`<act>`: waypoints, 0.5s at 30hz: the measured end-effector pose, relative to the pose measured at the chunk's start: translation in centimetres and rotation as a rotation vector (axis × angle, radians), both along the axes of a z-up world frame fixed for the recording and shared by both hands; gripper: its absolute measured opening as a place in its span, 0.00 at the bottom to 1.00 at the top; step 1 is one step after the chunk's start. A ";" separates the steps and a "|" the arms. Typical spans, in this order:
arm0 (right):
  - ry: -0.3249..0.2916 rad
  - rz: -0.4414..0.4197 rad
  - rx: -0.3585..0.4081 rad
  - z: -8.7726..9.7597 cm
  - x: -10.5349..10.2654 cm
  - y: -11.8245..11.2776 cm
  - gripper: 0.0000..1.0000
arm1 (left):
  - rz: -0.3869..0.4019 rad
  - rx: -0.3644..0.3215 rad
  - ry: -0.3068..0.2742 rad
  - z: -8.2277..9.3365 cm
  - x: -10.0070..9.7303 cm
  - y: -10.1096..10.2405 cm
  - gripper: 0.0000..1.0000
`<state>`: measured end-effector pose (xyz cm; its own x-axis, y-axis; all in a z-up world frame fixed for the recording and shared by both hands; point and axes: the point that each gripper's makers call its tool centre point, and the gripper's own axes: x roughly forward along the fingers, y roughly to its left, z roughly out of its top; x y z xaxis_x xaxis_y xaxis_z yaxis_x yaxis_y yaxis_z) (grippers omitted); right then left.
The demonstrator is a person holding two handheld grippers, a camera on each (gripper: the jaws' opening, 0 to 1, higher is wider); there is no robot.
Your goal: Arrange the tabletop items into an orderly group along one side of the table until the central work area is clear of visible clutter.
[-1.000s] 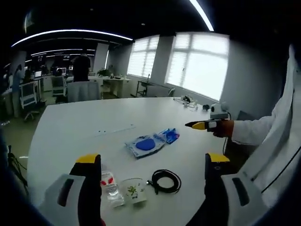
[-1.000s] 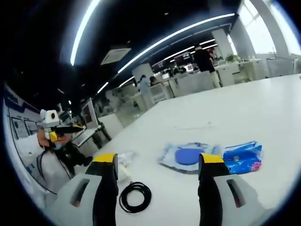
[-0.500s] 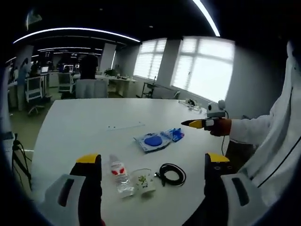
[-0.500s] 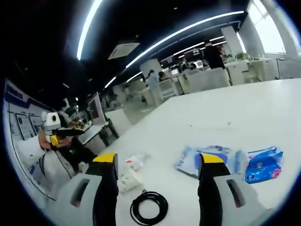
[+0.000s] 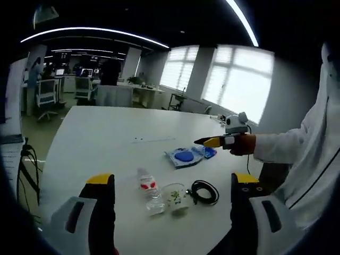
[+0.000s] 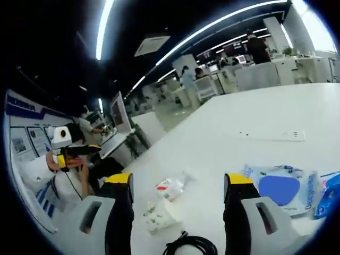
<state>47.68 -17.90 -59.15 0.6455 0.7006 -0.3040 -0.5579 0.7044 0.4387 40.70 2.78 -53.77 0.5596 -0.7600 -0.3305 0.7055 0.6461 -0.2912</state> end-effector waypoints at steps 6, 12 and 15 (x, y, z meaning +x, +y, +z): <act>0.031 0.054 0.003 -1.8 2.2 2.3 0.68 | 0.016 -0.003 0.029 -1.4 0.9 0.9 0.92; 0.085 0.092 0.003 -4.3 3.8 4.1 0.67 | 0.023 -0.007 0.053 -2.6 1.5 1.4 0.91; 0.119 0.113 0.006 -5.8 4.8 5.0 0.67 | 0.027 -0.010 0.058 -3.0 1.8 1.6 0.90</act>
<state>52.46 -12.91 -64.95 0.5223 0.7686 -0.3694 -0.5774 0.6375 0.5101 42.55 4.34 -56.73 0.5598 -0.7484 -0.3557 0.6696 0.6614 -0.3379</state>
